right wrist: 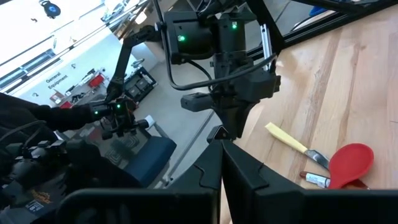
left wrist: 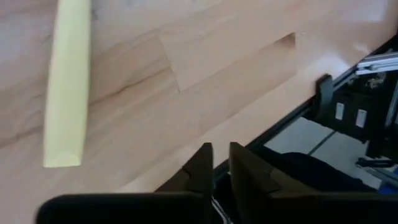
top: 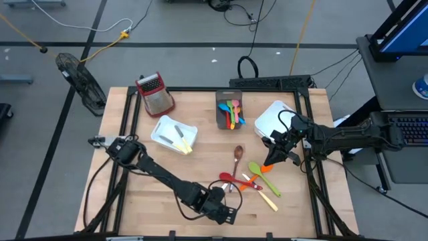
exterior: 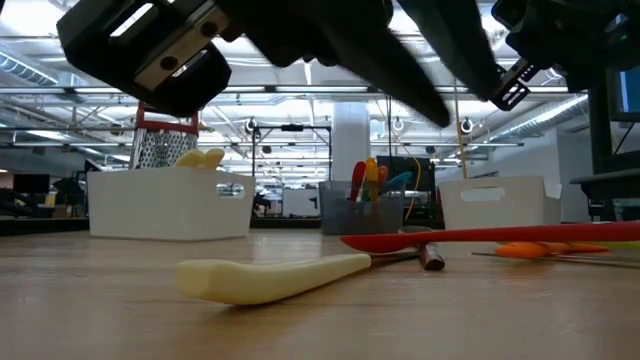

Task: Pick & Place Kitchen Items
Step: Put the yellow knife into the left white bin

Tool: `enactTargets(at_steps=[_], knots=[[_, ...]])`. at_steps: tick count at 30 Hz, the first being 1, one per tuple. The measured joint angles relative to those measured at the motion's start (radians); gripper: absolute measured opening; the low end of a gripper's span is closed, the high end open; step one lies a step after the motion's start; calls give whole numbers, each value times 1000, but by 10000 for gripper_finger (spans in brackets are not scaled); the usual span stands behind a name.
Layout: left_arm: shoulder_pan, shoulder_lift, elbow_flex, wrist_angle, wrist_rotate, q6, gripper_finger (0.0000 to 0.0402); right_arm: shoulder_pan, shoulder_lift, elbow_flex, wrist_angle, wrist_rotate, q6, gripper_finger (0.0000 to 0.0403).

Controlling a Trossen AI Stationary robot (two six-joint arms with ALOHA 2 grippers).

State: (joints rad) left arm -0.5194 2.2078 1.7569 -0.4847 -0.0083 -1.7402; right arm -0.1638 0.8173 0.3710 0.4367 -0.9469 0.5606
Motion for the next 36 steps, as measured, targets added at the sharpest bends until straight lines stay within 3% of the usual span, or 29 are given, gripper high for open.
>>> enactTargets(at_steps=[8,13,28,36], knots=[[-1,0,0,-63,7,18,151,0,0,0,0,1,0,4],[3,-1,0,-45,15,41,183,0,0,0,0,1,0,4],[14,-1,0,-24,70,93,191,0,0,1,0,2,-2,4],[38,-12,0,-157,59,94,191,0,0,1,-1,2,-5,4]])
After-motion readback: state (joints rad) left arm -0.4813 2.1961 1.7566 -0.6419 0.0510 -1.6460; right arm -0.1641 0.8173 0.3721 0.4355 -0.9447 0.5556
